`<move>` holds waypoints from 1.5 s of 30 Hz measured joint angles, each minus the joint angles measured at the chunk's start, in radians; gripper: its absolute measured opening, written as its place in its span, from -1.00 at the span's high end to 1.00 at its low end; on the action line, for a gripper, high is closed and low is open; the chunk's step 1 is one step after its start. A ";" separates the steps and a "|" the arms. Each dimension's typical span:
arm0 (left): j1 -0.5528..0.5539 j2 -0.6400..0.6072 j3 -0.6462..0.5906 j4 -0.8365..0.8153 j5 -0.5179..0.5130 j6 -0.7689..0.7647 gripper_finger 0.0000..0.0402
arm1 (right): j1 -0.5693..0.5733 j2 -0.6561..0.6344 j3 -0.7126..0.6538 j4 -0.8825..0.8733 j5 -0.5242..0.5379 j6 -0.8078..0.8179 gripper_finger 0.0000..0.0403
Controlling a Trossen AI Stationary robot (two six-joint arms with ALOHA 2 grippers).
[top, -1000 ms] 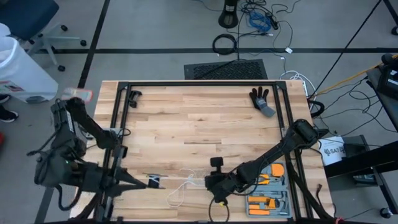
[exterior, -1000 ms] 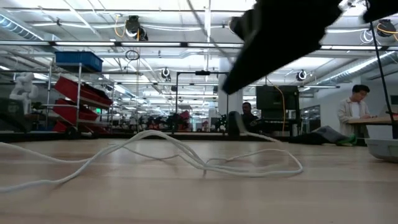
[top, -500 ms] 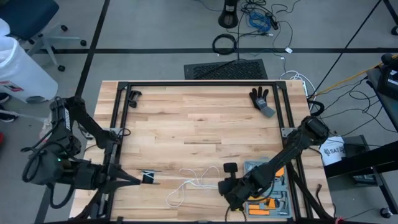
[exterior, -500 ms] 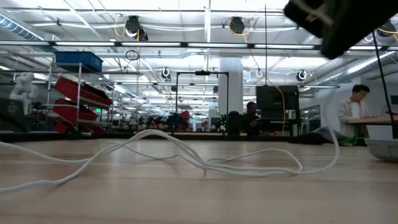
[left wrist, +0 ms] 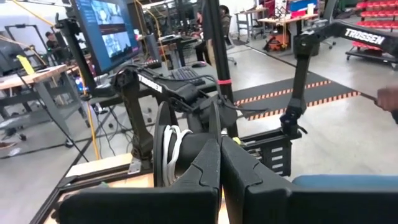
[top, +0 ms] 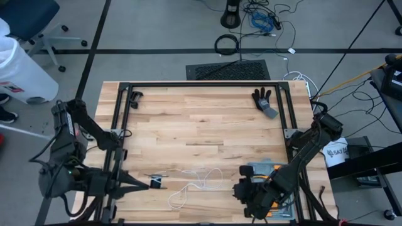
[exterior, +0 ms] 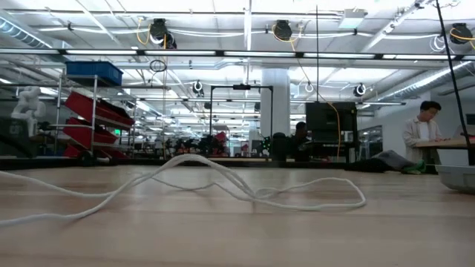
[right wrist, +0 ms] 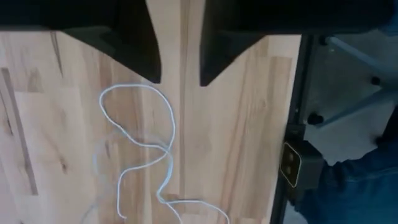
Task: Coil cords
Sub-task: Coil the white cable wire onto the spool
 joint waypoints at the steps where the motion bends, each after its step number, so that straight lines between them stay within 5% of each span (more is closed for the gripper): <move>1: 0.000 0.003 0.000 0.001 0.000 0.000 0.99 | 0.004 -0.001 0.000 -0.009 -0.002 0.011 0.41; 7: 0.009 0.034 0.000 0.003 0.000 -0.026 0.99 | 0.010 0.000 -0.001 0.041 0.080 -0.067 0.22; 13: 0.044 0.089 0.000 0.007 0.001 -0.052 0.99 | -0.033 0.000 -0.001 0.466 0.309 -0.411 0.23; 22: 0.084 0.172 -0.001 0.055 0.004 -0.052 0.99 | -0.104 0.094 0.000 0.853 0.231 -0.711 0.13; 27: 0.093 0.207 -0.001 0.066 0.008 -0.052 0.99 | -0.157 0.153 0.000 0.932 0.222 -0.722 0.00; 32: 0.099 0.215 -0.001 0.097 0.009 -0.052 0.99 | -0.204 0.207 0.000 1.027 0.078 -0.719 -0.02; 45: 0.098 0.215 -0.001 0.105 0.010 -0.052 0.99 | -0.242 0.283 -0.001 1.056 0.083 -0.698 0.04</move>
